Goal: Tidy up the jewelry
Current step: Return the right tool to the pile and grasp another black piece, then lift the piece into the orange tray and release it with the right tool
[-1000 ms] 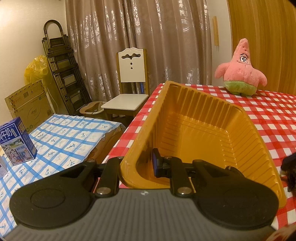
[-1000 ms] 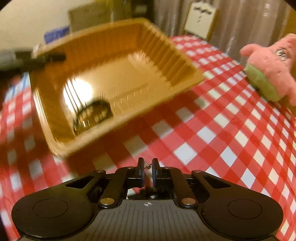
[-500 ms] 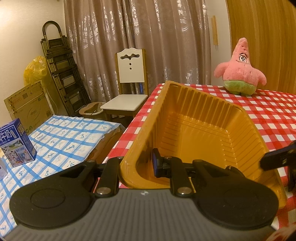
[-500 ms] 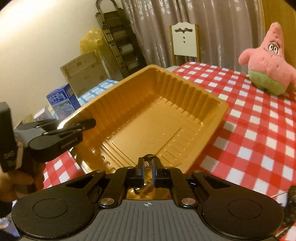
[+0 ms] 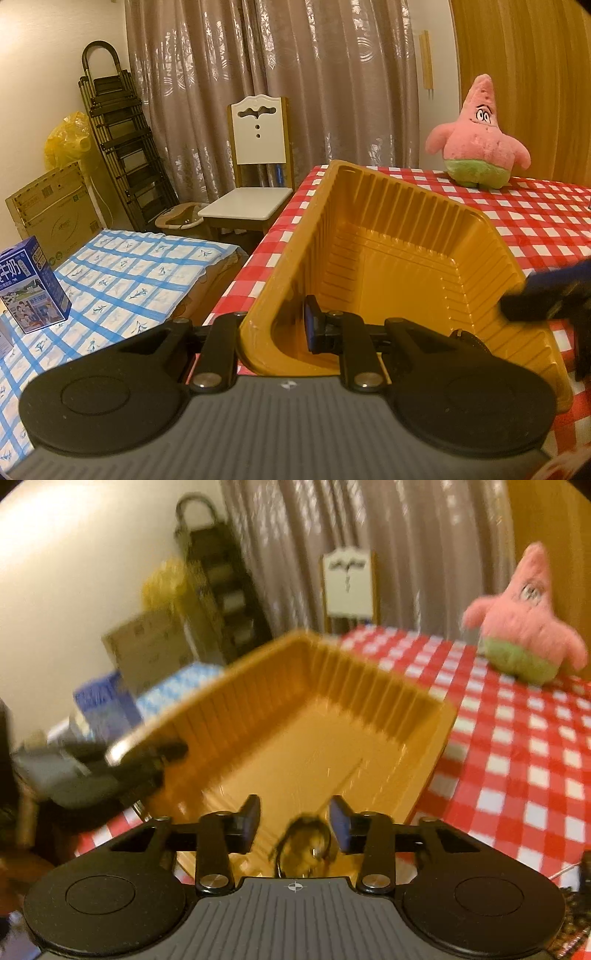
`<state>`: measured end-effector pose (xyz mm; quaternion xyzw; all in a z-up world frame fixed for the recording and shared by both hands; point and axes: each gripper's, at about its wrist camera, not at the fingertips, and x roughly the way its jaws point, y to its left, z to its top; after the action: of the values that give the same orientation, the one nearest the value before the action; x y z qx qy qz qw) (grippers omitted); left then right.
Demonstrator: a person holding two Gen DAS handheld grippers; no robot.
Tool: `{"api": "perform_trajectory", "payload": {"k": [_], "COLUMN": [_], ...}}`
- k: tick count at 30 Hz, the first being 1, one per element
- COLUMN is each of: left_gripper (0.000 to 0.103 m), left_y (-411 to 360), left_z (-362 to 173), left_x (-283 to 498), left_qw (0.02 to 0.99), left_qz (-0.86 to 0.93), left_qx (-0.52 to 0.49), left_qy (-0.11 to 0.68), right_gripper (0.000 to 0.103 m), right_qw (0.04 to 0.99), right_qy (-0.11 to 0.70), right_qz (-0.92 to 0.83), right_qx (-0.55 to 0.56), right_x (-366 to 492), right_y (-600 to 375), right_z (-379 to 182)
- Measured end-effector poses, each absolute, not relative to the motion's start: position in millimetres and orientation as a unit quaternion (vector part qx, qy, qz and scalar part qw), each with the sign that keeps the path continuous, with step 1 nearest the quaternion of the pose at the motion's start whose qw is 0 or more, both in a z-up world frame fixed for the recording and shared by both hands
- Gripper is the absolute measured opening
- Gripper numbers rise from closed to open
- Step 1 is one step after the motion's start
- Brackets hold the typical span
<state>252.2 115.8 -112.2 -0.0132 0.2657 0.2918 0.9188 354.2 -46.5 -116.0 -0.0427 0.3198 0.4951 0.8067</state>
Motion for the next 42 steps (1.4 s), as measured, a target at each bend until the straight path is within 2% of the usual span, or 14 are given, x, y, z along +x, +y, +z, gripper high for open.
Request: {"api": "perform_trajectory", "payload": {"k": [6, 15, 20, 22, 28, 38, 41, 42], "left_gripper": [0.017, 0.017, 0.017, 0.017, 0.017, 0.017, 0.017, 0.017], "left_y": [116, 116, 116, 116, 116, 115, 115, 115], "left_z": [-112, -112, -112, -111, -111, -111, -111, -111], "left_x": [253, 254, 253, 253, 253, 254, 254, 254], "left_qw": [0.919, 0.919, 0.919, 0.920, 0.920, 0.920, 0.920, 0.920], "left_qz": [0.292, 0.291, 0.290, 0.290, 0.290, 0.289, 0.289, 0.289], "left_qx": [-0.013, -0.012, -0.008, -0.007, -0.007, -0.006, -0.006, -0.006], "left_qy": [0.266, 0.266, 0.265, 0.265, 0.265, 0.264, 0.264, 0.265], "right_gripper": [0.043, 0.043, 0.041, 0.034, 0.024, 0.016, 0.012, 0.006], "right_qw": [0.825, 0.846, 0.852, 0.854, 0.859, 0.849, 0.846, 0.847], "right_qy": [0.296, 0.399, 0.422, 0.423, 0.420, 0.455, 0.460, 0.459], "right_qz": [0.481, 0.353, 0.309, 0.300, 0.290, 0.267, 0.265, 0.266], "right_qx": [0.005, 0.008, 0.036, 0.043, 0.048, 0.034, 0.039, 0.041], "right_x": [331, 324, 340, 346, 369, 399, 399, 399], "right_y": [-103, -185, -208, -212, -205, -180, -180, -180], "right_z": [-86, -115, -121, -120, -121, -144, -146, -146]}}
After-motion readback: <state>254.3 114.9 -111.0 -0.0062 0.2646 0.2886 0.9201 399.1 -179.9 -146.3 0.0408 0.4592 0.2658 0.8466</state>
